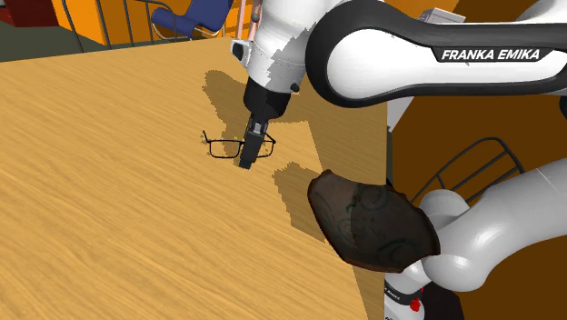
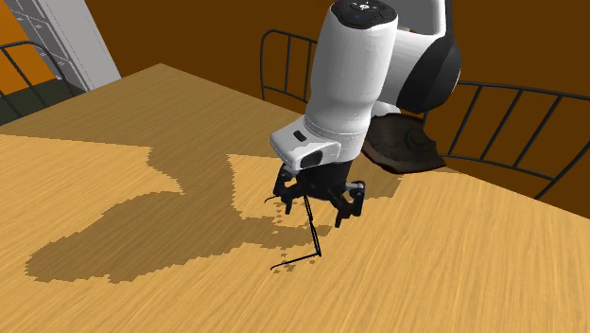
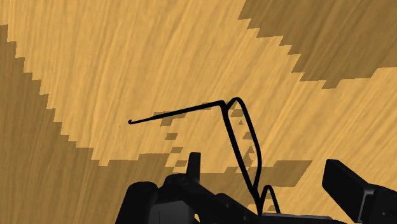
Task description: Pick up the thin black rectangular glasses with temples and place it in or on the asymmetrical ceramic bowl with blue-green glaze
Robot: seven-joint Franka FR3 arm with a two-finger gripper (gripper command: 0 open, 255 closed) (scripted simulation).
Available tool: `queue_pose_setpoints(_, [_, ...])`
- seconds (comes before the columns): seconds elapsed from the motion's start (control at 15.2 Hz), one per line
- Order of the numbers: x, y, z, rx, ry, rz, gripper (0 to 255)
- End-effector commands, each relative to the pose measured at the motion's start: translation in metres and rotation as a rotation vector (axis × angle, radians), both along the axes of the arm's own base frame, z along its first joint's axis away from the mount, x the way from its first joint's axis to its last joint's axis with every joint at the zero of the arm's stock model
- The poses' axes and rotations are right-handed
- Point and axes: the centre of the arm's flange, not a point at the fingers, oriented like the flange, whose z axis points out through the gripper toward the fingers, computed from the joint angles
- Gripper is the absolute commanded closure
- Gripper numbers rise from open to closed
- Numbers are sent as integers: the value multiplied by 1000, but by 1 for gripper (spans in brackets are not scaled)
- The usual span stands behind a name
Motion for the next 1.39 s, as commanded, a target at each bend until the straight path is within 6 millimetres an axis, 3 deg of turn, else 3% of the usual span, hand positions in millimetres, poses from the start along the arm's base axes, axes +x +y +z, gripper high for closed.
queue_pose_setpoints(0.0, [0, 0, 0, 0, 0, 0, 255])
queue_pose_setpoints(0.59, [0, 0, 0, 0, 0, 0, 255])
queue_pose_setpoints(1.32, [0, 0, 58, 0, 0, 0, 255])
